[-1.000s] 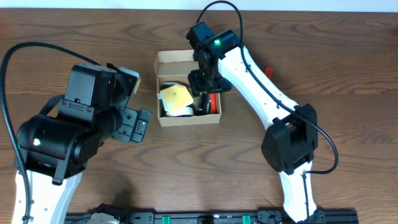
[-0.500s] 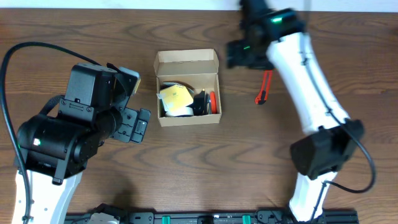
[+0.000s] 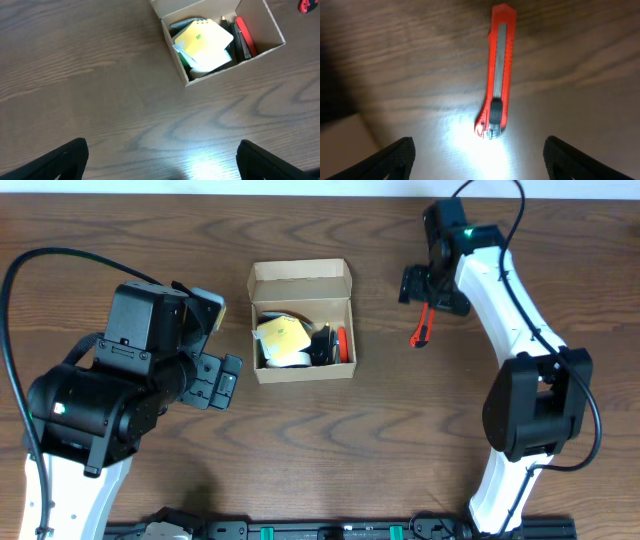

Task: Pack container
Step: 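Release the correction tape and lift the right gripper out, then grasp the red box cutter with the right gripper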

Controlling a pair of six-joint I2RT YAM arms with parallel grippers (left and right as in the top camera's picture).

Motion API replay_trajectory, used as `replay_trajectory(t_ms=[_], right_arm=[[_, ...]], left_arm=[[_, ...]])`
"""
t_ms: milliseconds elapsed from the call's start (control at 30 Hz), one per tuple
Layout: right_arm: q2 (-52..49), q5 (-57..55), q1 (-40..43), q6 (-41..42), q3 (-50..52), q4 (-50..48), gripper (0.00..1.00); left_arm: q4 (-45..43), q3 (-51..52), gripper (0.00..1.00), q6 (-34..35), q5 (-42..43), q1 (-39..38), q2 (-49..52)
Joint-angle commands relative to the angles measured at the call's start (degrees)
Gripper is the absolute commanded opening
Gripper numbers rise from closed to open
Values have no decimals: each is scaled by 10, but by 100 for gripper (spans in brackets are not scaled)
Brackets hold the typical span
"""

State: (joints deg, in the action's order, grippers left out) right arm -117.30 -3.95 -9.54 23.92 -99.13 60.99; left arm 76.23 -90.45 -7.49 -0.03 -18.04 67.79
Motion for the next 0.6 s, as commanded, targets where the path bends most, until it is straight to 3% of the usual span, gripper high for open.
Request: replay_trajectory(t_ms=[0, 567], right_arm=[[-5, -27, 5, 11, 41, -34, 83], [-50, -28, 17, -24, 104, -138, 83]], left_arm=[[1, -1, 95, 2, -4, 0, 2], [1, -1, 95, 2, -4, 0, 2]])
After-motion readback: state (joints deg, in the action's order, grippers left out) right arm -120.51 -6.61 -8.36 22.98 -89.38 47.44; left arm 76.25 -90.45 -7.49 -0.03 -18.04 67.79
